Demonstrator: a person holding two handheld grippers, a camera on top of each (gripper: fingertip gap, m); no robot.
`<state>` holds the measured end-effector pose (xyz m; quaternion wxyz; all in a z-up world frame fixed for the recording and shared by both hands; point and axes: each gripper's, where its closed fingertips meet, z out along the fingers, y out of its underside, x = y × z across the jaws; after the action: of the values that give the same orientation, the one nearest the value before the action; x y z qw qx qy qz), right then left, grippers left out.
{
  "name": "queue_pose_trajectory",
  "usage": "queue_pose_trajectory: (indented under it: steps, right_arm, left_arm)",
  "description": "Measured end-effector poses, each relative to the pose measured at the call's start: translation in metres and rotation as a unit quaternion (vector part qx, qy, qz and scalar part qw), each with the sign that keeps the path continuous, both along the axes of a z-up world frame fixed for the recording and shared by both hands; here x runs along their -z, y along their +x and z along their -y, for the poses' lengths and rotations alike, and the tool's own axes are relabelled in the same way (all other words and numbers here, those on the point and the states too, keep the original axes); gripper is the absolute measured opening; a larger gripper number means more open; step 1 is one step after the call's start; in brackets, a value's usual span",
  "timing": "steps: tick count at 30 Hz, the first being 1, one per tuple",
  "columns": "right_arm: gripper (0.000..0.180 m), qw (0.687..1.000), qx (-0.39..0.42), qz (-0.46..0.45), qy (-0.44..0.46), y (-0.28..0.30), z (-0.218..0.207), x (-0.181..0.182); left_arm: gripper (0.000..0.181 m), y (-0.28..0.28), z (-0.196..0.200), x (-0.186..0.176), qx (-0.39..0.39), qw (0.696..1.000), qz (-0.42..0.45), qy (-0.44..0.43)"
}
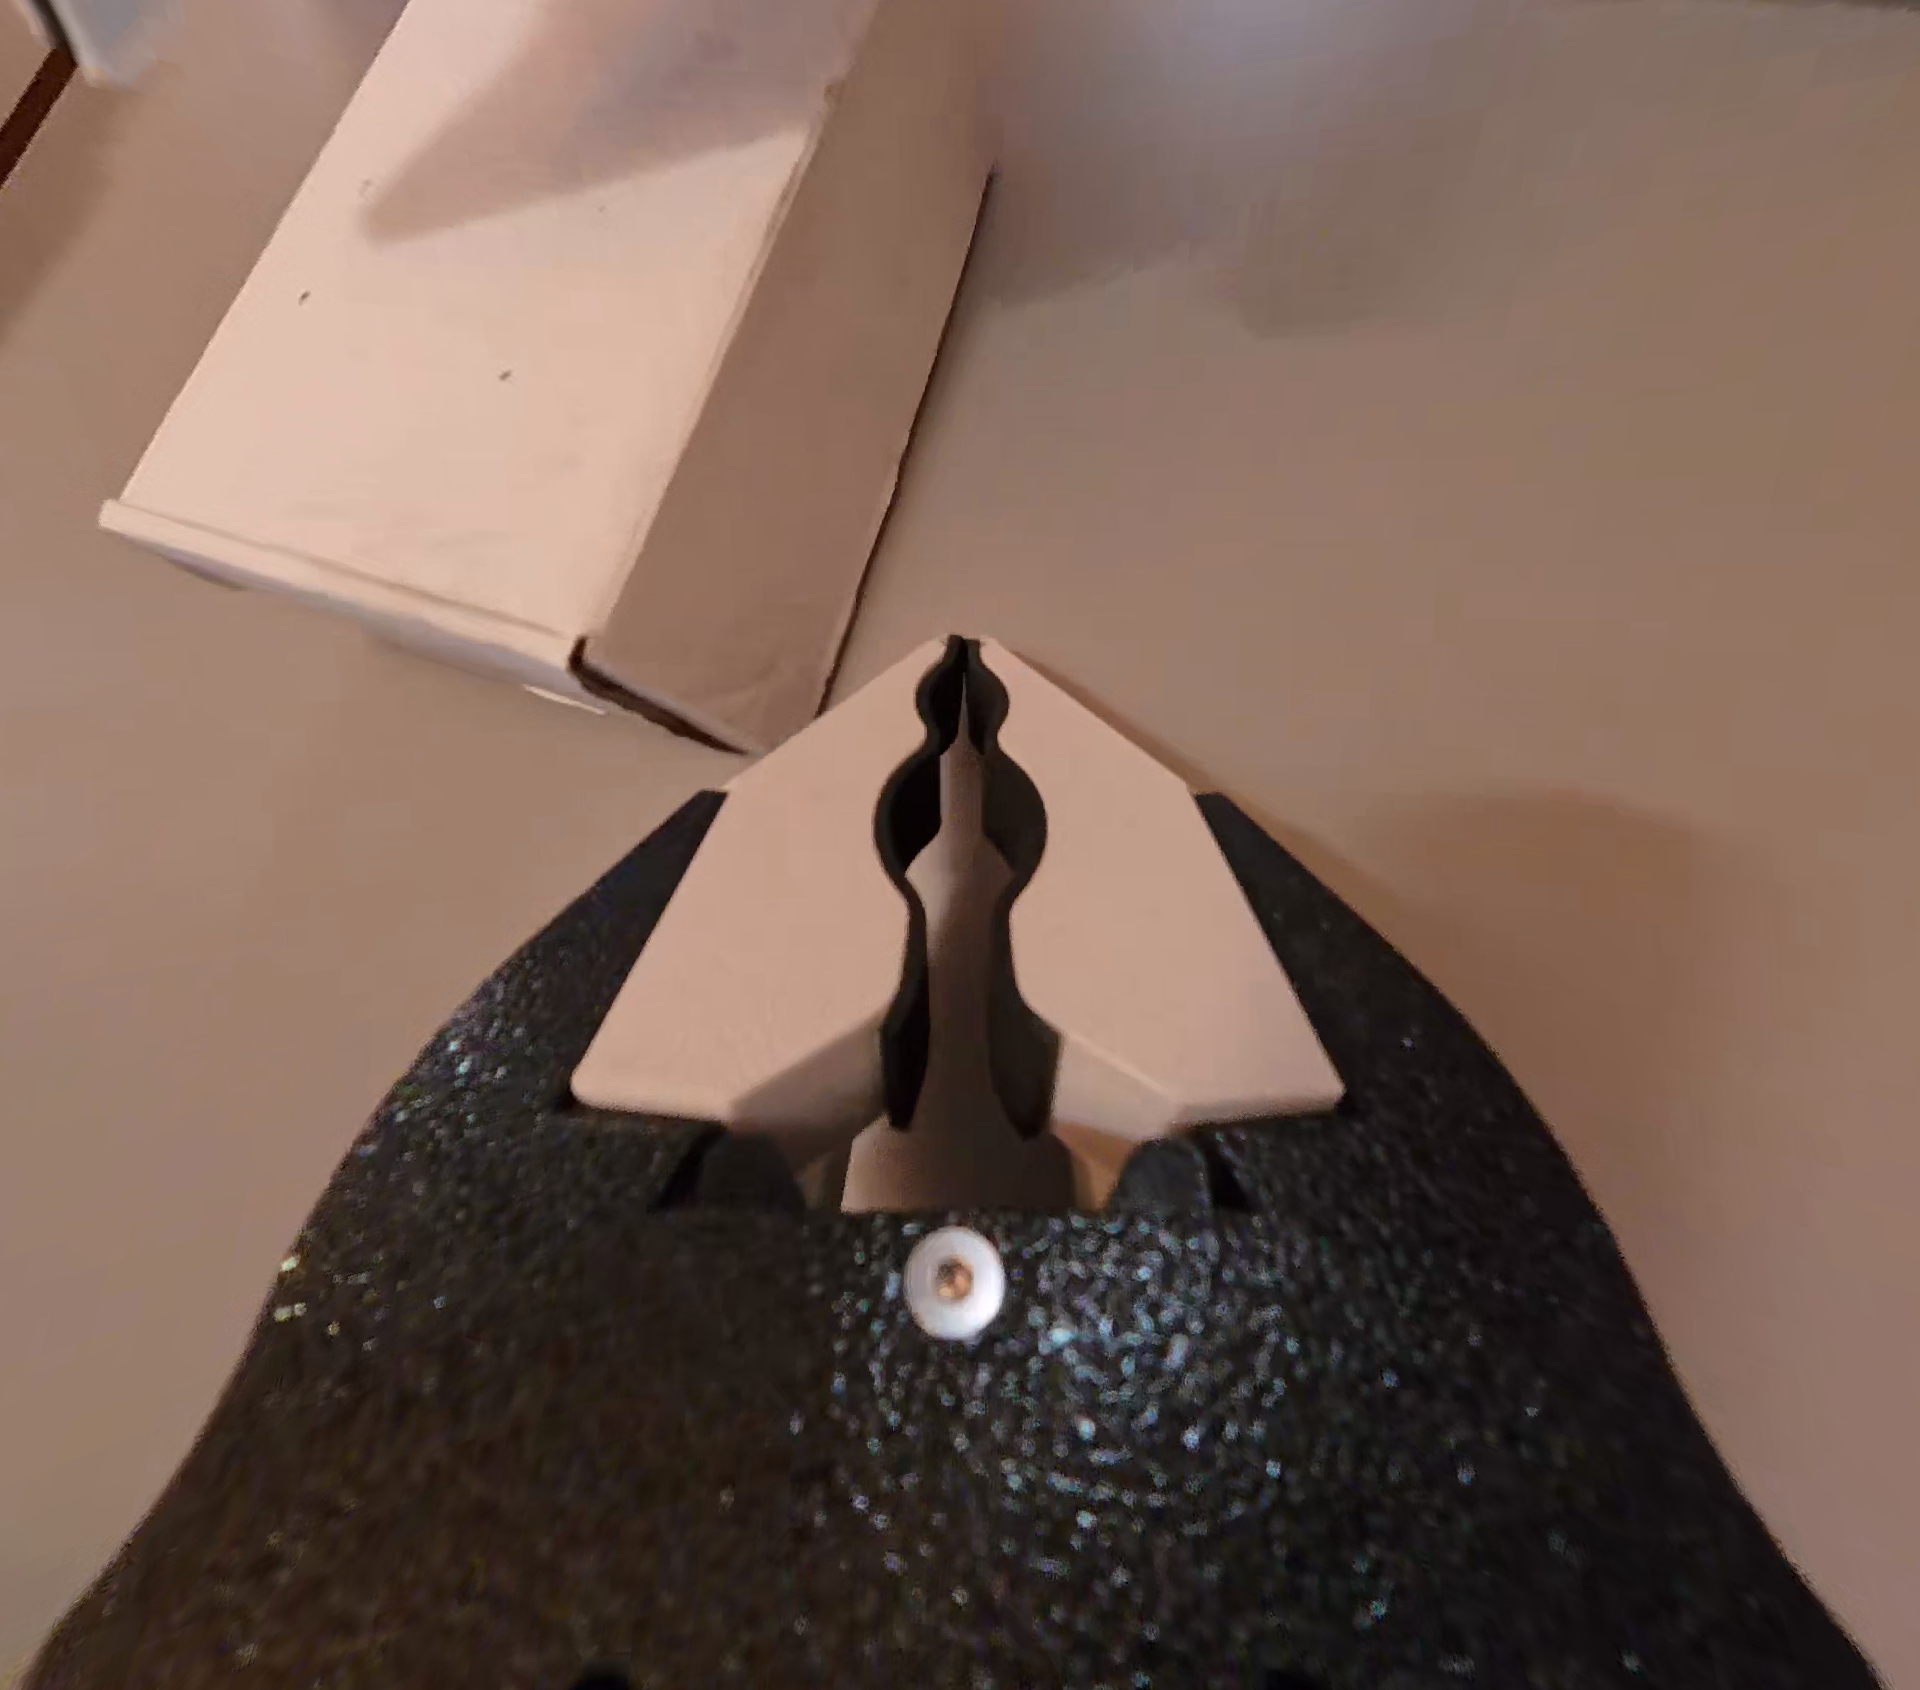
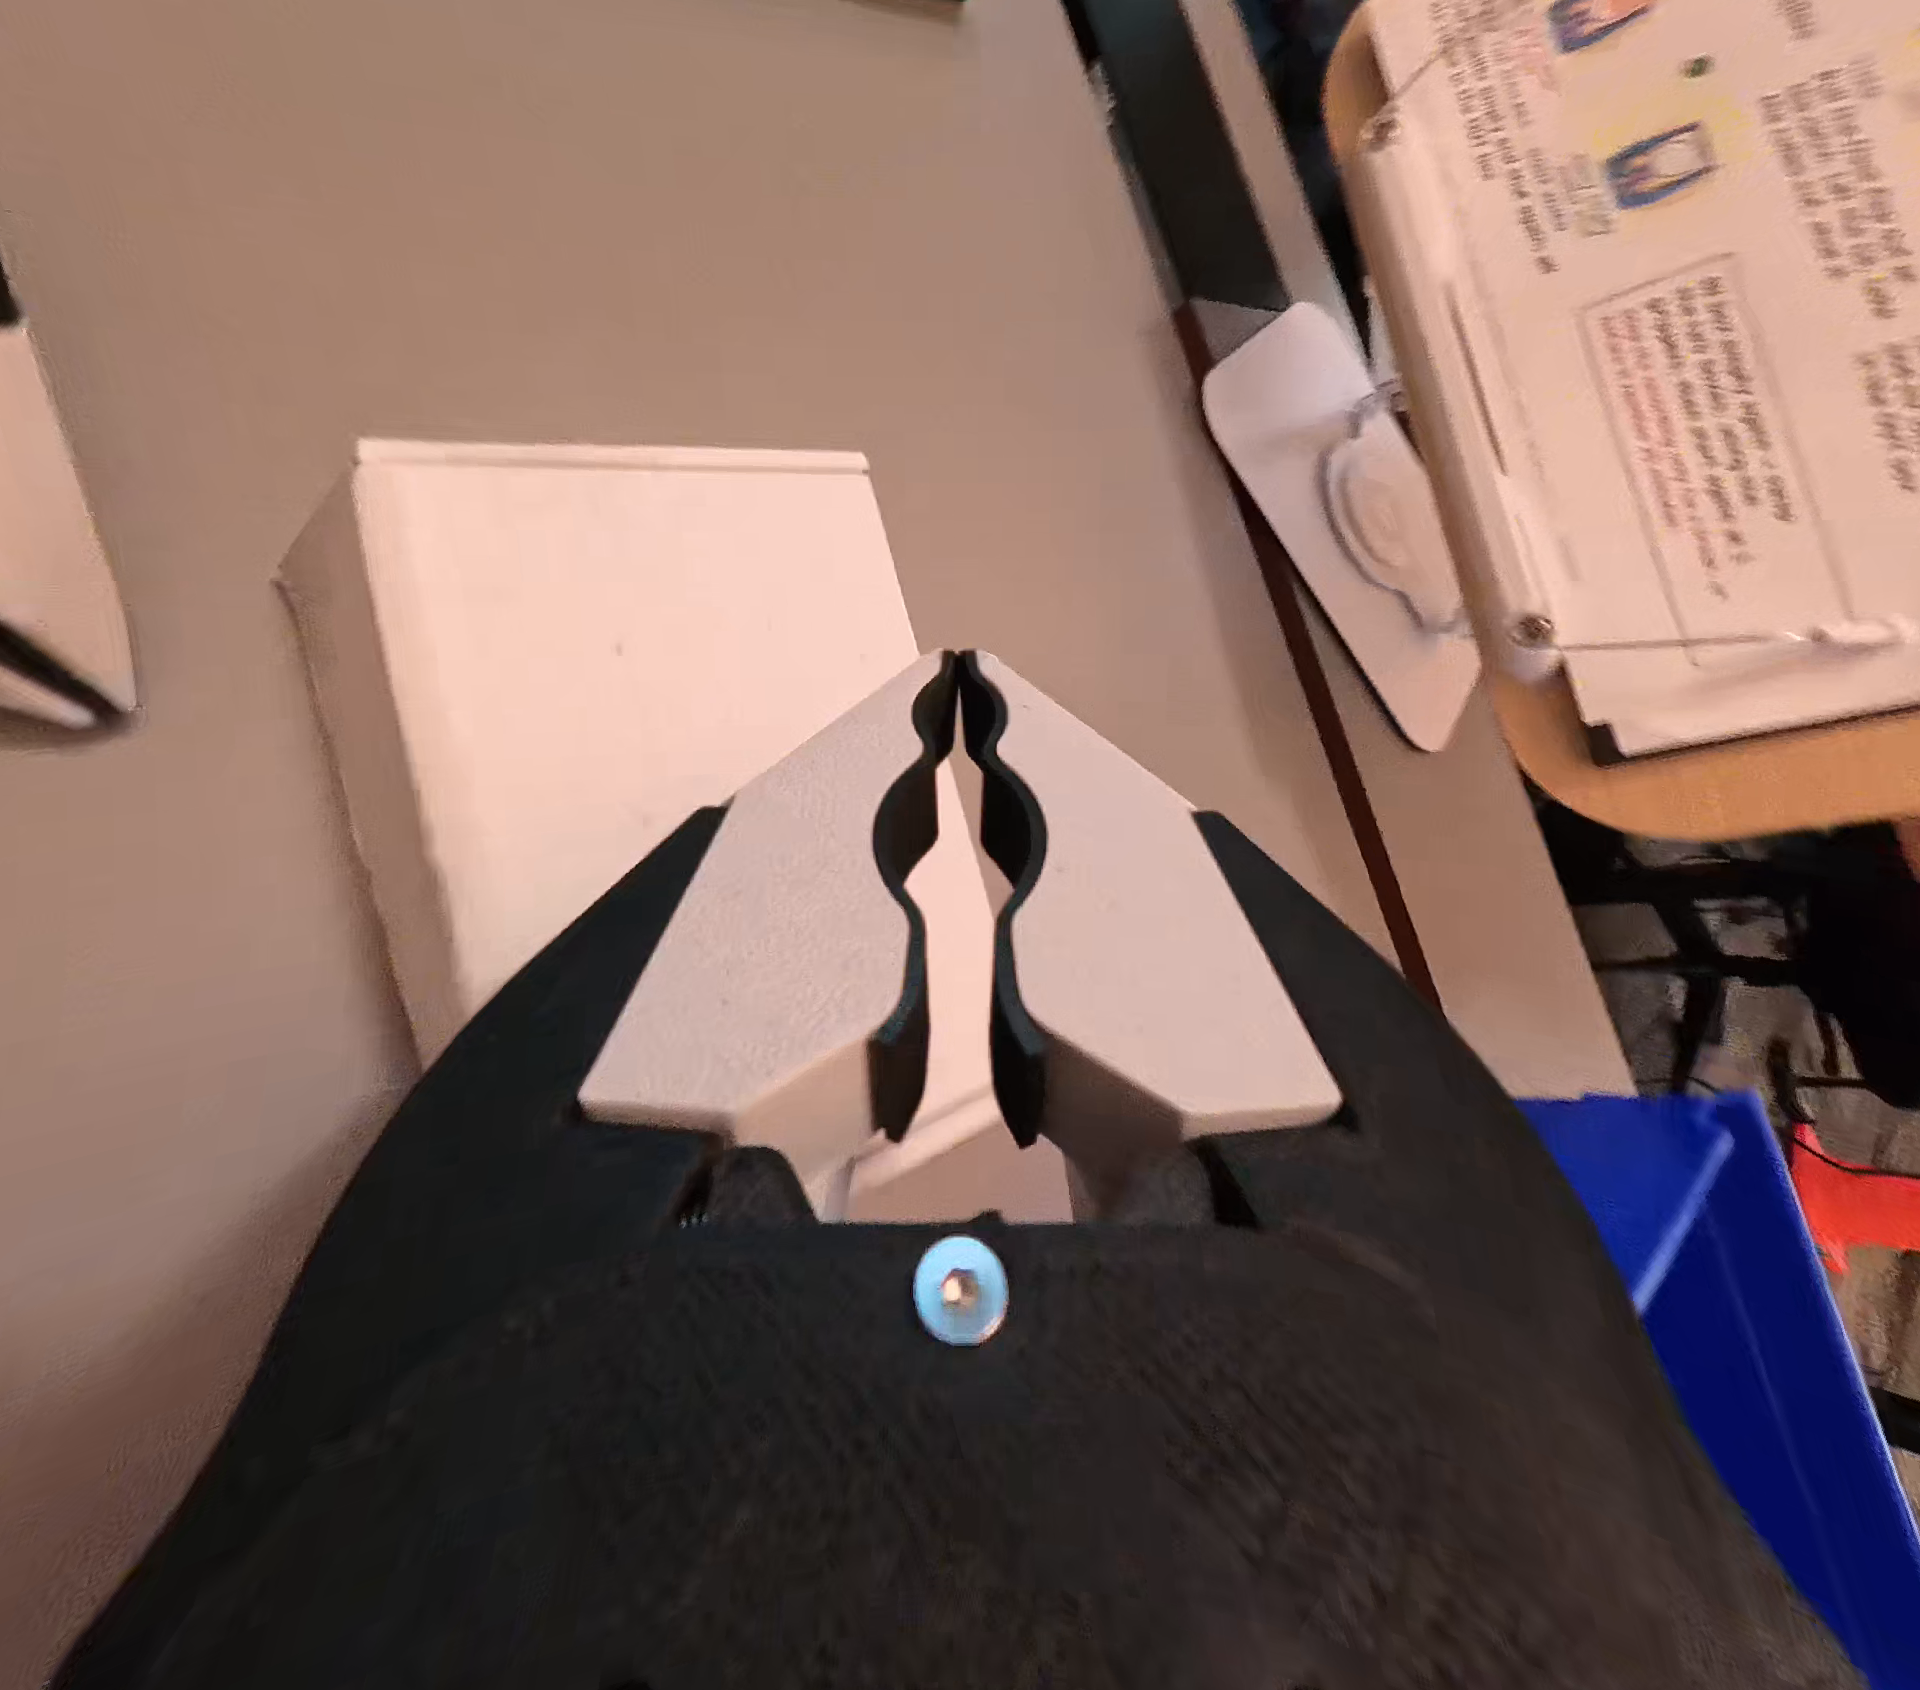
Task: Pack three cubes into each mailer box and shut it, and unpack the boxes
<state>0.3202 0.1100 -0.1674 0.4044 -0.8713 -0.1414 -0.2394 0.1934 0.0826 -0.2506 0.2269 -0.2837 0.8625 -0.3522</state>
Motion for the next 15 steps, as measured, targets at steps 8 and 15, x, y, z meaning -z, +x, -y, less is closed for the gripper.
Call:
queue_pose_trajectory:
  steps: [8,15]
  right_arm:
    - [0.0,0.991,-0.05,-0.042,-0.115,-0.007,-0.019,0.037]
    - [0.0,0.991,-0.068,-0.027,-0.115,-0.008,-0.02,0.04]
  left_arm:
    - [0.0,0.018,-0.013,0.006,0.018,0.999,-0.032,-0.015]
    - [0.0,0.028,-0.018,0.006,0.051,0.998,0.014,0.022]
